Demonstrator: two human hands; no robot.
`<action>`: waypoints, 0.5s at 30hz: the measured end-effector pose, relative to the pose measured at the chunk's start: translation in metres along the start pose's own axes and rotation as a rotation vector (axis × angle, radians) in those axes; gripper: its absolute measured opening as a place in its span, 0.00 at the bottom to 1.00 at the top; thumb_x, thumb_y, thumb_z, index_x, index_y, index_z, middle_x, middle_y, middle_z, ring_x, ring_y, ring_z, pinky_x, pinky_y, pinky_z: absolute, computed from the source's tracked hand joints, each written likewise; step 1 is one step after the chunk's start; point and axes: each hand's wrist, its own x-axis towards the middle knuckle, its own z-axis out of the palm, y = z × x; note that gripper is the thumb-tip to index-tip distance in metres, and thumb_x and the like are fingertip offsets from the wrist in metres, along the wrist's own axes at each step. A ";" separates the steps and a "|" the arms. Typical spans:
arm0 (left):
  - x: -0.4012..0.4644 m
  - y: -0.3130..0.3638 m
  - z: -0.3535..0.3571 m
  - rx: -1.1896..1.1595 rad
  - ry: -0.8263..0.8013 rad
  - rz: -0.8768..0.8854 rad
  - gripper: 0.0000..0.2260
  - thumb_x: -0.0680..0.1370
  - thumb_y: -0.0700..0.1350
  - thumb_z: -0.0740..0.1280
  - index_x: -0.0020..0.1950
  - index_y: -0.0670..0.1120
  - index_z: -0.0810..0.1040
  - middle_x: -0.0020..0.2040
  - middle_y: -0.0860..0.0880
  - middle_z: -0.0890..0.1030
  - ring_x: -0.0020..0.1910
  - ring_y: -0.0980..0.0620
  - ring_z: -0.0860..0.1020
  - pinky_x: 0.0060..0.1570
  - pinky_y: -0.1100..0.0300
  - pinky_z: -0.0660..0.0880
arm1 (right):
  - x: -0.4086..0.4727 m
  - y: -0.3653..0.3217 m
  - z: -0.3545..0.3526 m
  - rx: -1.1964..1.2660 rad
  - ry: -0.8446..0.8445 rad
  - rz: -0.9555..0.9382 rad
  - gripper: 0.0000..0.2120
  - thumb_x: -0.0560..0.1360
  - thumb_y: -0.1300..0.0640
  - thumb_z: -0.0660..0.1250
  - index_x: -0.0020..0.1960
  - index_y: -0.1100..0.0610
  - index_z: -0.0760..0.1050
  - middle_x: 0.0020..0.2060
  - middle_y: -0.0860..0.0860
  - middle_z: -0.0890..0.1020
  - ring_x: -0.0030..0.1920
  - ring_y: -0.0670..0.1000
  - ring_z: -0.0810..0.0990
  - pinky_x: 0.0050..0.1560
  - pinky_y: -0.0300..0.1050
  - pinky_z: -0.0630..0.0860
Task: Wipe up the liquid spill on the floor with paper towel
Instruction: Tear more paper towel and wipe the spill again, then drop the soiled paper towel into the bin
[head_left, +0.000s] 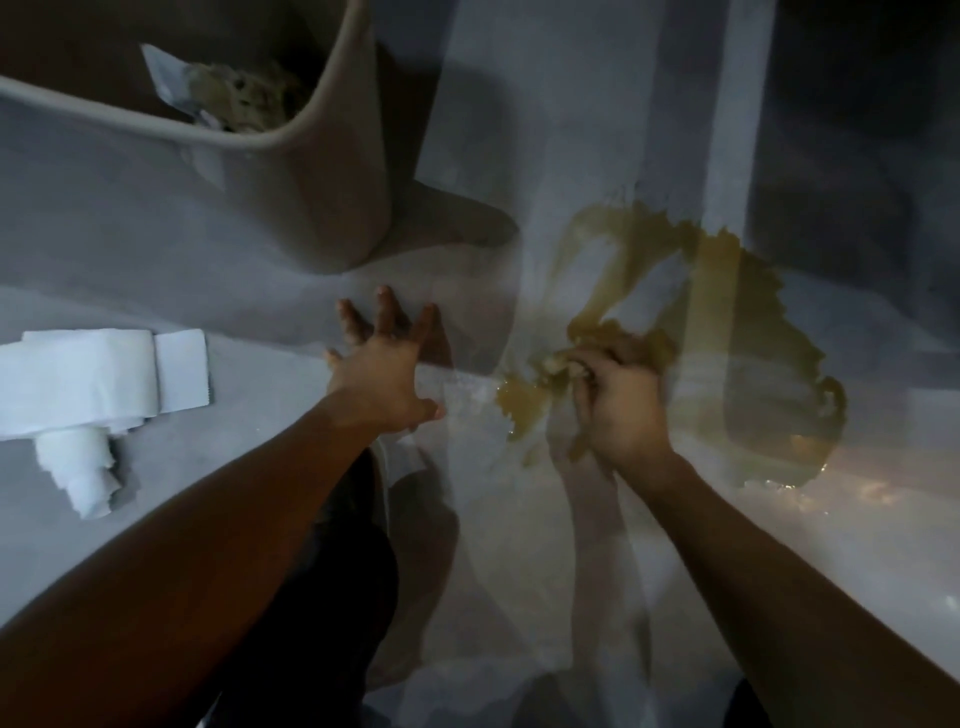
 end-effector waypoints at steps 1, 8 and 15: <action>-0.002 -0.001 0.001 -0.005 0.013 0.010 0.54 0.70 0.65 0.74 0.79 0.65 0.35 0.80 0.50 0.29 0.76 0.33 0.29 0.72 0.24 0.47 | -0.002 -0.011 0.006 0.060 0.011 -0.030 0.14 0.74 0.65 0.68 0.58 0.56 0.83 0.53 0.56 0.81 0.52 0.51 0.79 0.58 0.39 0.73; -0.024 -0.015 0.000 -0.218 0.398 -0.063 0.34 0.73 0.58 0.67 0.77 0.51 0.65 0.77 0.41 0.64 0.77 0.35 0.60 0.68 0.37 0.70 | 0.016 -0.081 -0.002 0.965 0.174 0.467 0.11 0.77 0.67 0.71 0.53 0.53 0.79 0.45 0.52 0.85 0.46 0.51 0.85 0.47 0.49 0.82; -0.050 -0.054 -0.024 -0.226 0.597 -0.115 0.19 0.75 0.48 0.69 0.65 0.47 0.78 0.61 0.44 0.80 0.57 0.43 0.78 0.57 0.49 0.78 | 0.061 -0.156 -0.050 1.131 0.207 0.246 0.09 0.75 0.68 0.71 0.52 0.58 0.80 0.43 0.50 0.85 0.46 0.53 0.84 0.51 0.55 0.83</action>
